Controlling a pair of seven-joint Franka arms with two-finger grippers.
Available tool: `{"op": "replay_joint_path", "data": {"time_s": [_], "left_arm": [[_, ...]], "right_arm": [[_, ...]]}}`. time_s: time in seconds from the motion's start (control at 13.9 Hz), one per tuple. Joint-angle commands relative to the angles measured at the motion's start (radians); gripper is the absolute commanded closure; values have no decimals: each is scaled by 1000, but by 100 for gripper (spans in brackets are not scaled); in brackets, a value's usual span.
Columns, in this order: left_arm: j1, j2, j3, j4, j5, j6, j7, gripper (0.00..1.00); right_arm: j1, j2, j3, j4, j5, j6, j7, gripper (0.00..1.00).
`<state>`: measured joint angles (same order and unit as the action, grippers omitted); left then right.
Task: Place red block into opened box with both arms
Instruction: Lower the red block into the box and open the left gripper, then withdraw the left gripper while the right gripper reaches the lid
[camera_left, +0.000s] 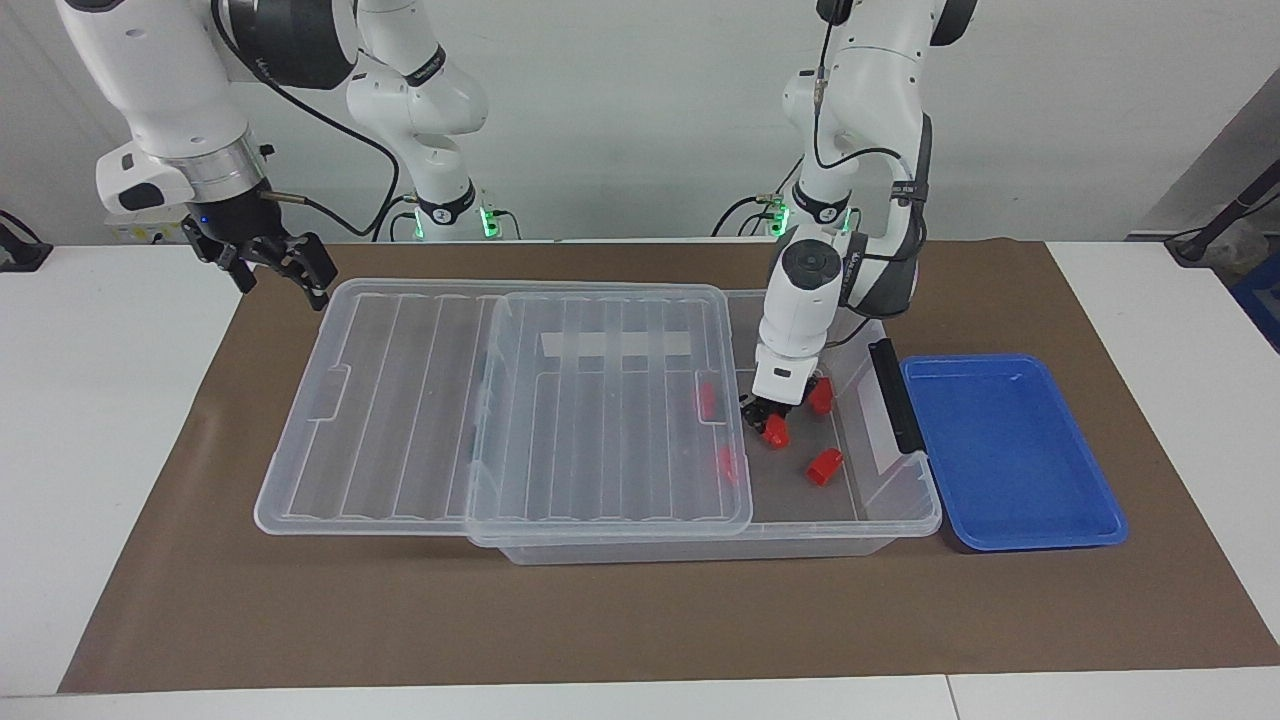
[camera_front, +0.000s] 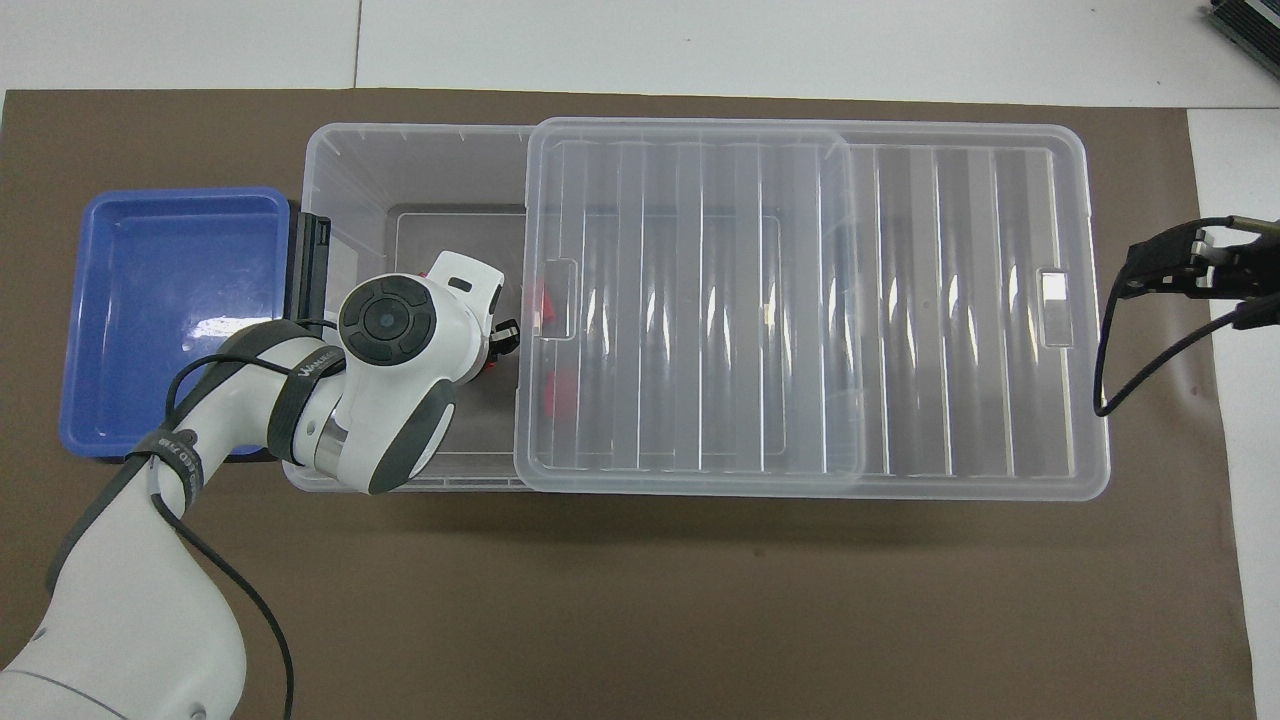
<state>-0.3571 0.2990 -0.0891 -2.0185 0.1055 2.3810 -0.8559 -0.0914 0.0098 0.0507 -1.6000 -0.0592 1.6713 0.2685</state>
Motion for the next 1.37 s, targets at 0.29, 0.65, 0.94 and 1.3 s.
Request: {"op": "replay_joint_path", "data": {"time_s": [0.29, 0.65, 0.94, 1.3], "left_arm": [[-5, 2, 12, 29, 22, -57, -3, 0], [55, -63, 14, 249, 10, -398, 30, 0], [174, -109, 18, 469, 10, -740, 398, 0], [381, -222, 22, 439, 13, -787, 815, 0]], "right_arm": [[-85, 30, 5, -93, 18, 221, -86, 16], [-139, 42, 3, -198, 16, 342, -176, 100], [-143, 49, 3, -285, 15, 469, -238, 100], [-110, 33, 6, -314, 16, 429, -250, 100]]}}
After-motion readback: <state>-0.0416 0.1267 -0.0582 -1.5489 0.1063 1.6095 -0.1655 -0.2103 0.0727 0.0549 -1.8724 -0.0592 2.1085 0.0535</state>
